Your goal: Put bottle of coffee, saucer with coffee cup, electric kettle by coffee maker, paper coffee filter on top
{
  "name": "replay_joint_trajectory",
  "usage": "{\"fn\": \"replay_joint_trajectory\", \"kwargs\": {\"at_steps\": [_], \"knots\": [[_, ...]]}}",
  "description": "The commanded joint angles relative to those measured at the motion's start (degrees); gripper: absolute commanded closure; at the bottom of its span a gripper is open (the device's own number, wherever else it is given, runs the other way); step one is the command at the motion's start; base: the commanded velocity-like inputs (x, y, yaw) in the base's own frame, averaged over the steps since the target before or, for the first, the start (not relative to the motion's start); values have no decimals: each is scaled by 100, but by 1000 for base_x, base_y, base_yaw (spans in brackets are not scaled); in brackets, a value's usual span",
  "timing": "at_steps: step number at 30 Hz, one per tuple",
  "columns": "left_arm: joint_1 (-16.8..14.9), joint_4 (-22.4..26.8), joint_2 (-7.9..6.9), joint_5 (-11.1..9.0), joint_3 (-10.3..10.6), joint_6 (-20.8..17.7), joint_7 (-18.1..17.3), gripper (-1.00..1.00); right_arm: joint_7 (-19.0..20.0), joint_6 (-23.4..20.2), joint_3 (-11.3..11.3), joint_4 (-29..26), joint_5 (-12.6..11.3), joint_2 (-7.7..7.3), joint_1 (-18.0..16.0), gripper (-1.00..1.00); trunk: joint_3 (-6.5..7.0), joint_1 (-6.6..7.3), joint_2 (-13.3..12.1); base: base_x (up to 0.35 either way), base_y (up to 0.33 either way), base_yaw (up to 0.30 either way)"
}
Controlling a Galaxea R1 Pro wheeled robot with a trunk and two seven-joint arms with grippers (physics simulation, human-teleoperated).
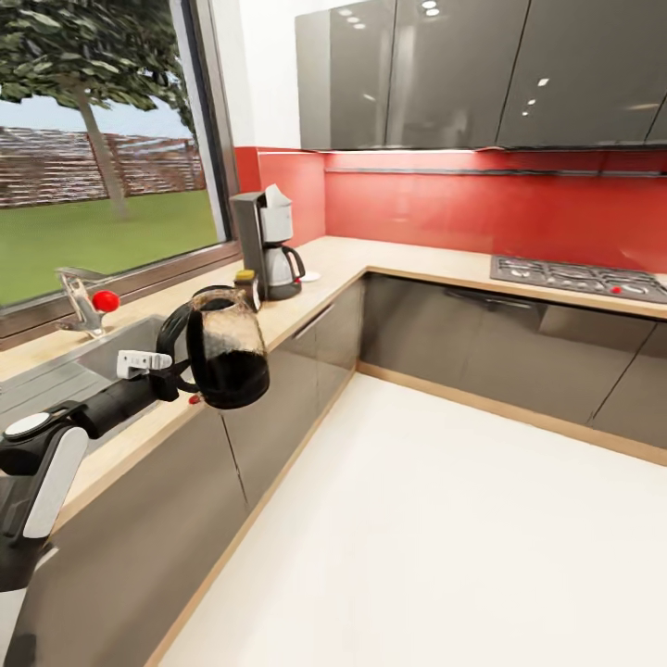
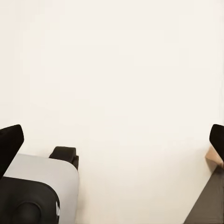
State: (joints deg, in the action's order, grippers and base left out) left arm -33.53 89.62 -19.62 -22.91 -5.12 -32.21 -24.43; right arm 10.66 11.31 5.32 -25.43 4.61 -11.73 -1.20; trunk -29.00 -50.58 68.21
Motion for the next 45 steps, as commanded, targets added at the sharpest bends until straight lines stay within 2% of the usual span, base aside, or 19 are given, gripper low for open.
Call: {"fn": "replay_joint_trajectory", "kwargs": {"at_steps": [1,45], "knots": [[-8,4,2,-64,-7,-49,-10,100,43,20,48,3,48,4,-3,-100,-5,-3,3,247,-196,207],[-7,-6,2,-64,-15,-44,-9,100,50,20,48,3,48,4,-3,-100,-5,-3,3,262,-179,16]]}}
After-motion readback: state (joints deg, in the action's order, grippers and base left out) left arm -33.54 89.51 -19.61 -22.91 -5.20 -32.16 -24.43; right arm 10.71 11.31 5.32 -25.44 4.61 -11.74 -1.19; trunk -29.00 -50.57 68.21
